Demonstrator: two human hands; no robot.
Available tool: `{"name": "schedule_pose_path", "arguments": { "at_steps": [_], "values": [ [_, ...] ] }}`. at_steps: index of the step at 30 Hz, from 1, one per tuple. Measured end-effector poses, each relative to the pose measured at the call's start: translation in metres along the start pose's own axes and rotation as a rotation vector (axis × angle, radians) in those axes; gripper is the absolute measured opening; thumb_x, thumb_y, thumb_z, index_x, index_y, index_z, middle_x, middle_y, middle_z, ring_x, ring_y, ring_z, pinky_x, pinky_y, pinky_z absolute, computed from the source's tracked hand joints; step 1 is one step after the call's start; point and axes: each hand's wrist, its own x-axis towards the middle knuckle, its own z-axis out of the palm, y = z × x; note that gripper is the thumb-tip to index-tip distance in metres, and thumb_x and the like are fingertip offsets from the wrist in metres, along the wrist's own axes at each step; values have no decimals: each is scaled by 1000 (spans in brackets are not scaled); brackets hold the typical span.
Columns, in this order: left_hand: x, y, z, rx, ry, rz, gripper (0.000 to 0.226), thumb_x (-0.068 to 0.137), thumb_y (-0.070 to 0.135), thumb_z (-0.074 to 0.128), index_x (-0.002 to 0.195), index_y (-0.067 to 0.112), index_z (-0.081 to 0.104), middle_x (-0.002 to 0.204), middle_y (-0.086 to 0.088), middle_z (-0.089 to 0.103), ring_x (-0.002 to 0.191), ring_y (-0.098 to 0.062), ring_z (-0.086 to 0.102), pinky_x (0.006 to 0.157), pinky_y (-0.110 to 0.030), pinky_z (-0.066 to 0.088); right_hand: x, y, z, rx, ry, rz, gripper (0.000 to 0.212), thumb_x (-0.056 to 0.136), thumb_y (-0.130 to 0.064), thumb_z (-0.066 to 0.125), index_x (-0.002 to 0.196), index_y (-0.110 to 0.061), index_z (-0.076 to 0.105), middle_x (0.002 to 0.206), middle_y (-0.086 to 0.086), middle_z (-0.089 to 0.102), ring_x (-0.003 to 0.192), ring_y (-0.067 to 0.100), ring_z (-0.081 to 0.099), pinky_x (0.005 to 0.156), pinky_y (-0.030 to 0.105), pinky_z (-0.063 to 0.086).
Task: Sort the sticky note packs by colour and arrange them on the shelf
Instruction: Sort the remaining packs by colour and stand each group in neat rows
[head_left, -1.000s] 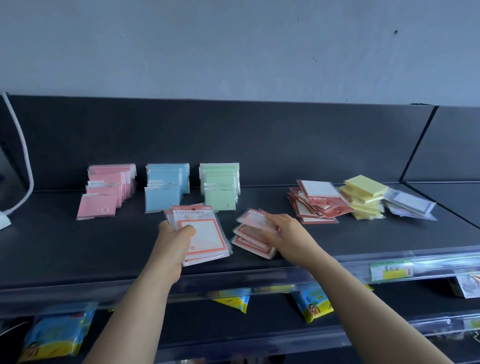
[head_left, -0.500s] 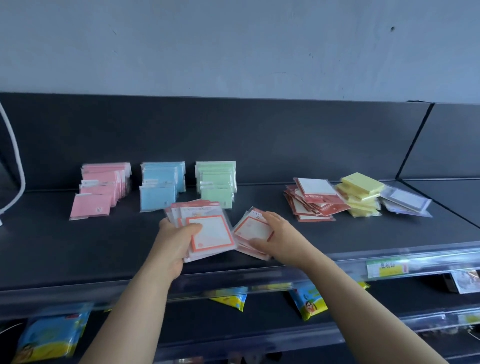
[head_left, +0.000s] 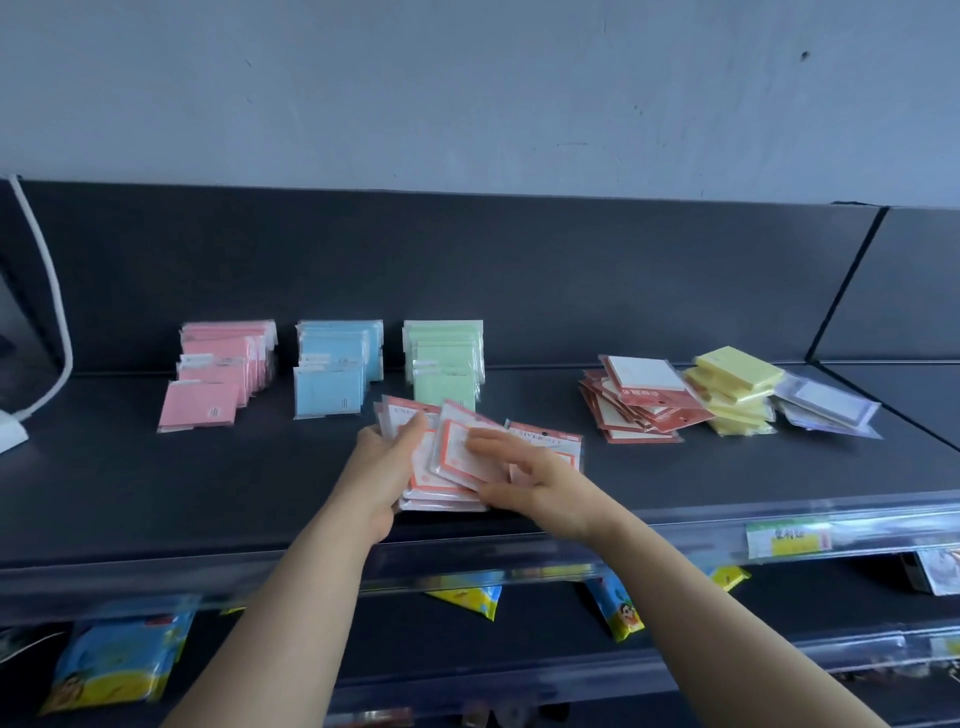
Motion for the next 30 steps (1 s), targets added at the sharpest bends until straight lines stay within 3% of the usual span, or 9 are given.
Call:
{"name": "schedule_pose_path", "arguments": {
  "at_steps": [2,5,7,10,14,17,22,27,30],
  "values": [
    [-5,2,5,51,-29,10,79,54,61,83,117,18,59,105,-5,71,99,-25,66,86,-38,50,3,1,0,1,-59,-11,55,90,-10,62,142,-21,46,150,-16,36,137,-3,30,113,19,22],
    [-5,-1,5,70,-39,66,44,70,12,85,109,8,65,96,-8,74,82,-19,71,69,-31,53,4,2,-8,20,-11,42,56,90,-13,62,143,-22,45,151,-16,33,140,1,27,115,23,21],
    [-3,-2,-1,33,12,73,42,73,1,80,110,10,62,98,-7,74,84,-20,72,72,-34,56,3,7,-18,-181,100,151,71,85,-31,69,146,-21,35,153,-11,29,142,11,26,115,28,22],
    [0,0,-18,15,66,63,29,81,-1,69,105,13,65,96,-7,74,85,-24,72,80,-42,57,-4,14,-29,-507,69,252,82,76,-52,72,142,-22,36,140,-4,42,130,20,39,110,36,32],
    [2,-2,-34,18,83,18,28,84,5,62,111,12,63,96,-9,74,83,-27,72,80,-47,58,-7,21,-34,-416,88,208,52,82,-41,69,128,-28,48,110,-12,57,99,13,55,86,28,46],
    [2,-1,-31,3,65,4,39,77,17,64,116,15,58,97,-8,74,88,-31,72,84,-53,56,-5,23,-38,-340,184,210,58,87,-39,65,138,-21,45,127,-9,59,103,10,56,86,21,43],
    [0,-2,-25,-8,43,-13,33,84,14,62,117,12,57,97,-9,74,86,-28,73,87,-56,54,-8,18,-34,-427,8,239,83,73,-54,75,142,-27,37,128,-7,49,105,10,49,87,23,43],
    [-1,0,-28,-2,40,-11,30,87,10,60,117,10,59,96,-9,74,85,-28,72,88,-53,54,1,8,-39,-531,6,193,62,68,-51,75,121,-33,51,100,-15,58,85,6,57,69,21,49],
    [-5,0,-28,1,34,-12,26,89,10,59,115,11,59,96,-9,74,83,-26,73,86,-49,56,4,11,-33,-672,117,138,27,69,-49,58,88,-29,53,76,-8,61,64,13,57,58,31,51]
  ]
}}
